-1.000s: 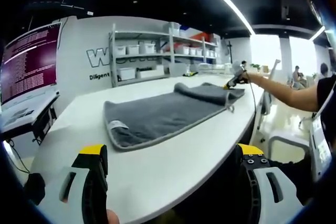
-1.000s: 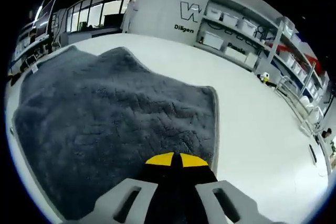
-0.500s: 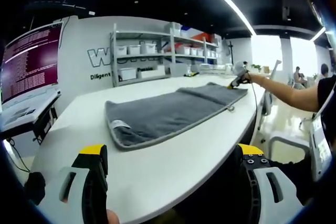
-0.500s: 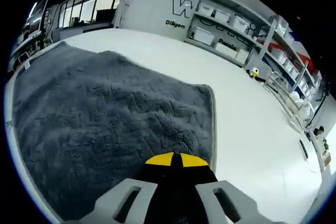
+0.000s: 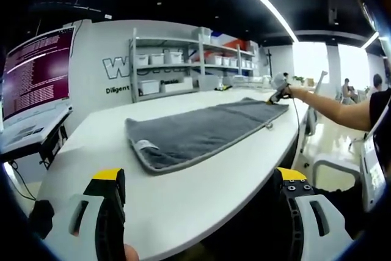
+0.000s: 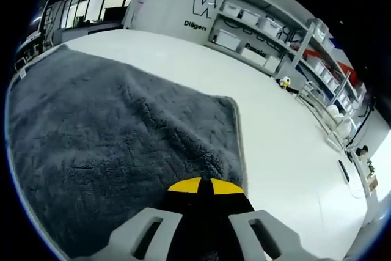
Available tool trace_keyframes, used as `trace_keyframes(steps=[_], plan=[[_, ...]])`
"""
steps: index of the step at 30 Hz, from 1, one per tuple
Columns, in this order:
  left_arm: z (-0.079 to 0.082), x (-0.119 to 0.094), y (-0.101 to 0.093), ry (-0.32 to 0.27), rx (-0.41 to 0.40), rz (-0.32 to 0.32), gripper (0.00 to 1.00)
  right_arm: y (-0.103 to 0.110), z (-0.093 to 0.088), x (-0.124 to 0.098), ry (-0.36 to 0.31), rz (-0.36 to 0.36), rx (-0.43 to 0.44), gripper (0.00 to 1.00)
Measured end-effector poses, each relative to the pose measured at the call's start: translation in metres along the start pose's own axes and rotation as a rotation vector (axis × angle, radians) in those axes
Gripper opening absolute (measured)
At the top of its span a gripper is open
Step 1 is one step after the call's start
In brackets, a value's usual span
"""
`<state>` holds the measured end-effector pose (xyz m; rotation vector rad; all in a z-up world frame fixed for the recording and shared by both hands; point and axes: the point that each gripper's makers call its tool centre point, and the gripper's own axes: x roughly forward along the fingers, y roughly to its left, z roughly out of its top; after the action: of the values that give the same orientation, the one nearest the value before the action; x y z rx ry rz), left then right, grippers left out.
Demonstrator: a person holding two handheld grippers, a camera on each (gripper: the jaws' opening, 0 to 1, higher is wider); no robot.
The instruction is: Open the folded towel by lifting each exposed corner and separating the folded layers until the towel lies flat within the target outline without major curled edges
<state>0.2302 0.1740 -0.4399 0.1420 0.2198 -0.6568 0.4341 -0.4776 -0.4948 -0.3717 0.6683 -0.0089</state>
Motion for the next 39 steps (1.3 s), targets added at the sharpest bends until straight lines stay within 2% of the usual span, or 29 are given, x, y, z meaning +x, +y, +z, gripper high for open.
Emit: trace_keyframes(steps=[4,6,9,11,14,16,19,25,29,35,39], plan=[[0.001,-0.002,0.0,-0.005,0.001,0.002,0.99,-0.002,-0.001,-0.001,0.007,-0.016,0.001,0.02],[0.001,-0.002,0.001,-0.007,0.0,0.005,0.99,-0.002,0.0,-0.007,-0.002,-0.025,0.012,0.1],[-0.001,-0.001,0.003,0.001,-0.004,0.009,0.99,-0.007,0.003,-0.017,-0.022,-0.044,0.006,0.28],[-0.002,0.001,0.003,0.004,-0.008,0.013,0.99,-0.009,0.007,-0.025,-0.04,-0.045,-0.002,0.33],[0.001,0.002,0.005,-0.003,-0.01,0.032,0.99,-0.001,0.013,-0.037,-0.075,0.0,-0.022,0.36],[0.0,0.005,0.004,0.002,-0.012,0.028,0.99,0.008,0.015,-0.047,-0.099,0.044,-0.021,0.46],[-0.003,0.01,0.001,0.02,-0.013,0.011,0.99,0.015,0.014,-0.062,-0.117,0.069,-0.023,0.6],[-0.003,0.016,-0.006,0.028,-0.006,-0.006,0.99,0.022,0.007,-0.085,-0.14,0.098,-0.032,0.69],[-0.004,0.019,-0.008,0.036,0.001,-0.01,0.99,0.03,0.0,-0.094,-0.152,0.147,-0.011,0.87],[-0.004,0.024,-0.005,0.052,0.001,0.016,0.99,0.044,-0.024,-0.105,-0.143,0.204,-0.072,0.89],[-0.005,0.027,-0.007,0.066,0.016,0.007,0.99,0.047,-0.033,-0.116,-0.188,0.239,-0.058,0.92]])
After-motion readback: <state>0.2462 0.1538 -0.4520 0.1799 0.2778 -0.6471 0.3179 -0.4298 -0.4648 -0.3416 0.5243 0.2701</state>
